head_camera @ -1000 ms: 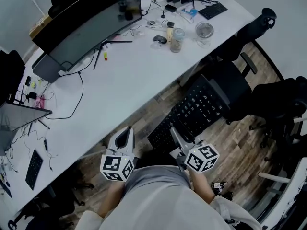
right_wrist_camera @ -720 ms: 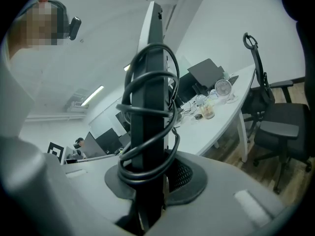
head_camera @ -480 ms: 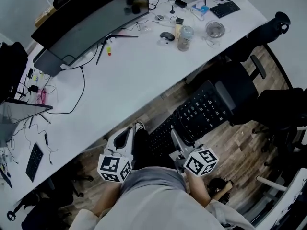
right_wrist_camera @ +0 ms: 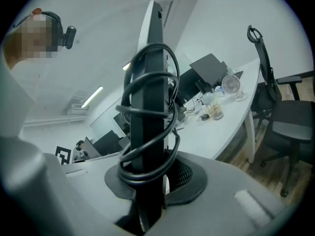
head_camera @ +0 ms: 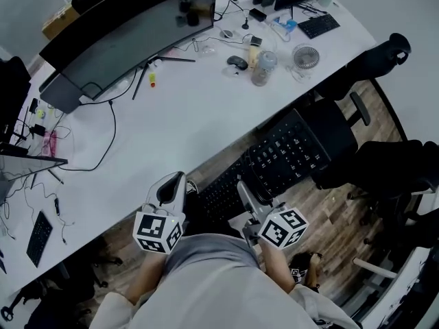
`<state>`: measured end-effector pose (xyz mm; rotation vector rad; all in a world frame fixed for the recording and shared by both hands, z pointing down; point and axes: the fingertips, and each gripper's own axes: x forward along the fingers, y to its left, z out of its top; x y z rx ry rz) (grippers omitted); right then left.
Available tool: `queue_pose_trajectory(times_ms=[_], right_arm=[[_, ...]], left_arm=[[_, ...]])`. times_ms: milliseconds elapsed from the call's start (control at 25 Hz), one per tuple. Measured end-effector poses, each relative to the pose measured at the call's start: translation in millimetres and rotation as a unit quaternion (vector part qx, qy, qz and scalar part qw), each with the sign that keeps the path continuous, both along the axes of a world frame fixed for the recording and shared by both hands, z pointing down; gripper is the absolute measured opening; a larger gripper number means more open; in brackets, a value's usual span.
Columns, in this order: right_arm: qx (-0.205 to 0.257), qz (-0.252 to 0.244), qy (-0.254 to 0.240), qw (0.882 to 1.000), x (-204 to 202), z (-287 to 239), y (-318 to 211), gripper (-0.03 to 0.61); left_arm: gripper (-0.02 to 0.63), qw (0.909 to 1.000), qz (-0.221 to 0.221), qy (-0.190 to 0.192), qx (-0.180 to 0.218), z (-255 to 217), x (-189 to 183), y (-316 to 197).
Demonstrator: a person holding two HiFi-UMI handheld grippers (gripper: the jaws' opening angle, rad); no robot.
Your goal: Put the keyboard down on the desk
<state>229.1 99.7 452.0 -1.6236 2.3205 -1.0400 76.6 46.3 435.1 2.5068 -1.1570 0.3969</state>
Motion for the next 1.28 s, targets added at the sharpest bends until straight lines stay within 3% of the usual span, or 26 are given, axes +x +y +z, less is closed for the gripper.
queue_pose_trajectory(times_ms=[280, 600, 1280], right_arm=[[0.005, -0.011, -0.007, 1.0, -17.4, -12.1, -46.1, 0.094], [0.003, -0.011, -0.049, 0.999, -36.0, -25.9, -101.6, 0.094], [-0.003, 0.01, -0.132, 0.991, -100.8, -18.4, -177.5, 0.094]], left_arm=[[0.0, 0.9997, -0.005, 0.018, 0.016, -12.3, -20.0, -47.5], [0.0, 0.9988, -0.003, 0.036, 0.033, -24.6, -43.7, -98.8], [0.0, 0.9962, -0.029, 0.078, 0.025, -15.7, -118.9, -154.9]])
